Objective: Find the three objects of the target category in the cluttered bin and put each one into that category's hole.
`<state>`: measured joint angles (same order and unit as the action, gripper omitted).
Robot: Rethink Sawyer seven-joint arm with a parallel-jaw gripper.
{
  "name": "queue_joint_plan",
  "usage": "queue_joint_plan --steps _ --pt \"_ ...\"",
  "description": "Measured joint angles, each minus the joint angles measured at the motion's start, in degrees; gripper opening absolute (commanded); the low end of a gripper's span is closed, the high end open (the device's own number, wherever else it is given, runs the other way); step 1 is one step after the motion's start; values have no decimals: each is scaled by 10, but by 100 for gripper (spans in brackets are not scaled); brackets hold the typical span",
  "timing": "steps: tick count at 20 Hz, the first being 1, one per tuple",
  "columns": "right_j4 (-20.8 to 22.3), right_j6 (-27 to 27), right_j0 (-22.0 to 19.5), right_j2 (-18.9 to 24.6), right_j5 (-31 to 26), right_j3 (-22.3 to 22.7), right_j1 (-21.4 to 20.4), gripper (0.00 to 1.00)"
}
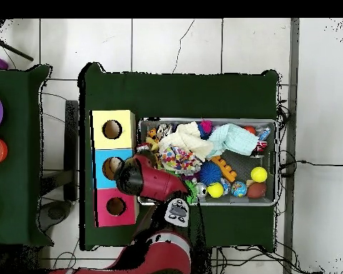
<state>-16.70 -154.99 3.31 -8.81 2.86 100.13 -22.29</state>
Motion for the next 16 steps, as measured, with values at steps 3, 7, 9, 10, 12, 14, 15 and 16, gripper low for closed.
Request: queue_joint_plan --steps 3,7,9,10,12,14,15,16 --pt "0 0 0 -3 -16 0 -12 0" --pt "0 0 9 -28 -98 0 -56 0" --pt "3 0 21 -55 -175 -4 -90 0" --pt "6 0 27 -66 -205 -8 -103 0" --pt "10 0 33 -79 -245 -14 -121 0" --pt "17 0 40 -96 -310 -27 -153 0" --pt "18 0 40 -99 -323 -30 -160 0" --pt "20 0 40 -105 -350 -38 -177 0"
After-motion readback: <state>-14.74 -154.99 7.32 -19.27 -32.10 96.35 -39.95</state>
